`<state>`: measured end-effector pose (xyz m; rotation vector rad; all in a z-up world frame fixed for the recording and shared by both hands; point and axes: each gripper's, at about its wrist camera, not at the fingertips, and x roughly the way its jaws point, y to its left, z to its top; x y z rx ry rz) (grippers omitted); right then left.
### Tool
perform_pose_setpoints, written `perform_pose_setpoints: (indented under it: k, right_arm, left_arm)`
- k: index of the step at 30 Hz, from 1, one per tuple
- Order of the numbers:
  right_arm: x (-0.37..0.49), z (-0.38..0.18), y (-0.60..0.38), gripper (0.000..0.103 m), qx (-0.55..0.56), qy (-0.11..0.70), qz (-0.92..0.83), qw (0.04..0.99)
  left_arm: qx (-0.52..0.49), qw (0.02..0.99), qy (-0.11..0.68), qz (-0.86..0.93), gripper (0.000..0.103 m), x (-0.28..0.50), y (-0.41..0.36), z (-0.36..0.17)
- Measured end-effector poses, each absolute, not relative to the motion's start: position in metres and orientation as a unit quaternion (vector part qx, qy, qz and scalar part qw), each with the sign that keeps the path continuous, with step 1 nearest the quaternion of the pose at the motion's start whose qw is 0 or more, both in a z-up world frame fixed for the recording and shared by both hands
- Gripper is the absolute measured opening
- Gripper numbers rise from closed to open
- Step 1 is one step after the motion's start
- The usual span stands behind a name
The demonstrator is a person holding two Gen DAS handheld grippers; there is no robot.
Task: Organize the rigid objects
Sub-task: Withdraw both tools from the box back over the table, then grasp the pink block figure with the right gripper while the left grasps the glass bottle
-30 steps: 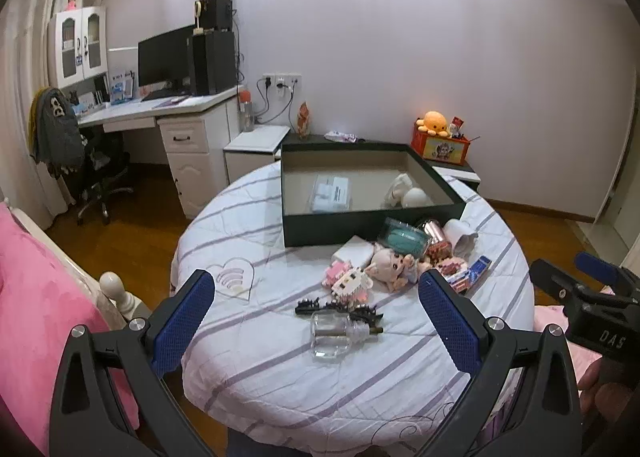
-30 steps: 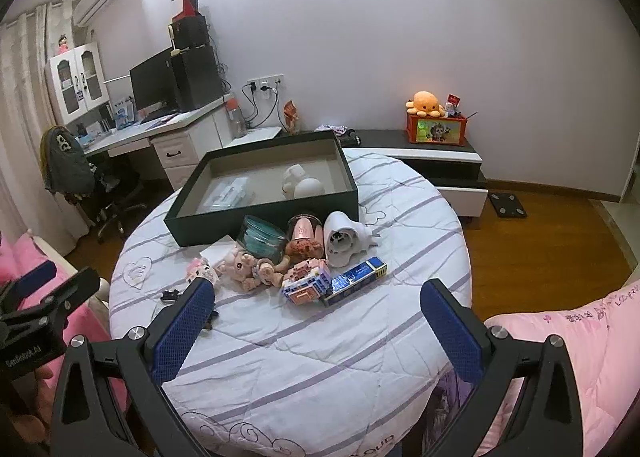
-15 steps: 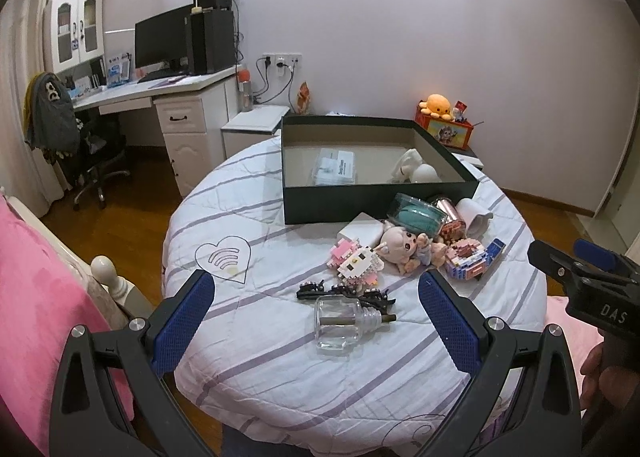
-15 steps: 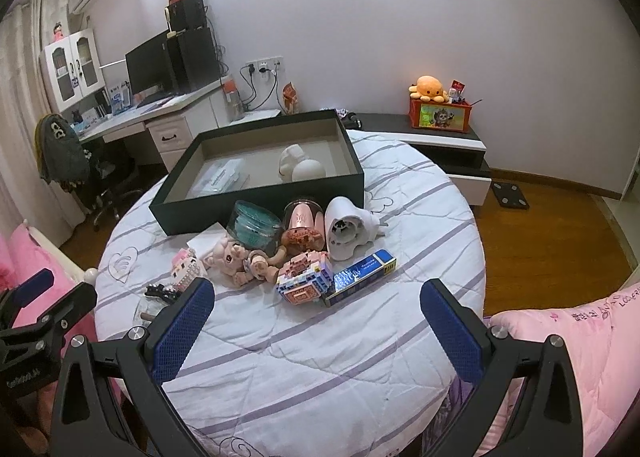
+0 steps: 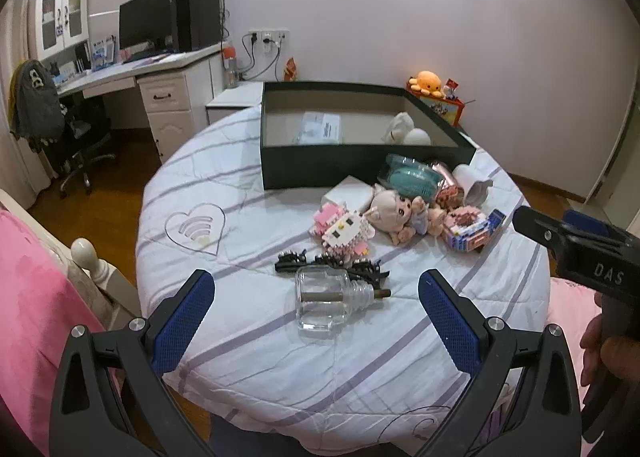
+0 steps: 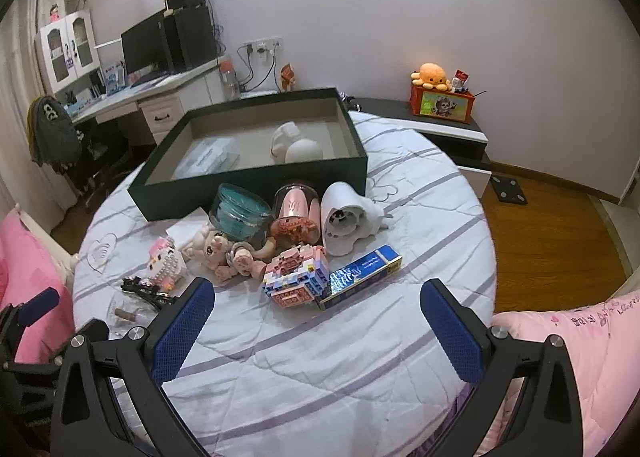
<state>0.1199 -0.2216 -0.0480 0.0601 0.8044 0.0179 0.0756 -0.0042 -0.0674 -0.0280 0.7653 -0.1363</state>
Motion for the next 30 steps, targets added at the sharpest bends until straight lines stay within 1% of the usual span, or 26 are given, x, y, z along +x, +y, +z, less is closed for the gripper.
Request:
perform_pose_setpoints:
  k: [12,14,22,24,26,27,29,30]
  right_arm:
    - [0.156,-0.087,-0.199,0.103,-0.038,0.432,0.025,0.901]
    - [0.160,-0.091,-0.198,0.095,-0.044,0.436,0.026,0.899]
    - [0.169,-0.103,-0.192,0.094,-0.057,0.444,0.033,0.894]
    - [0.169,-0.103,-0.190,0.088,-0.062,0.441,0.035,0.895]
    - [0.169,-0.102,-0.187,0.076,-0.073,0.438,0.034,0.895]
    - [0.169,-0.102,-0.186,0.074,-0.076,0.438,0.039,0.895]
    - [0.168,-0.102,-0.182,0.066,-0.081,0.437,0.047,0.895]
    - [0.169,-0.102,-0.182,0.065,-0.081,0.436,0.047,0.895]
  left_arm:
    - [-0.013,0.909,0.411,-0.064,0.103,0.091,-0.012,-0.111]
    - [-0.010,0.908,0.415,-0.061,0.103,0.095,-0.014,-0.115]
    - [-0.002,0.904,0.424,-0.055,0.103,0.107,-0.022,-0.129]
    - [0.000,0.904,0.423,-0.058,0.103,0.108,-0.026,-0.128]
    - [0.003,0.904,0.425,-0.057,0.103,0.109,-0.028,-0.130]
    - [0.004,0.903,0.426,-0.054,0.103,0.110,-0.029,-0.131]
    - [0.004,0.903,0.426,-0.051,0.103,0.112,-0.028,-0.134]
    - [0.001,0.904,0.424,-0.051,0.102,0.113,-0.028,-0.135]
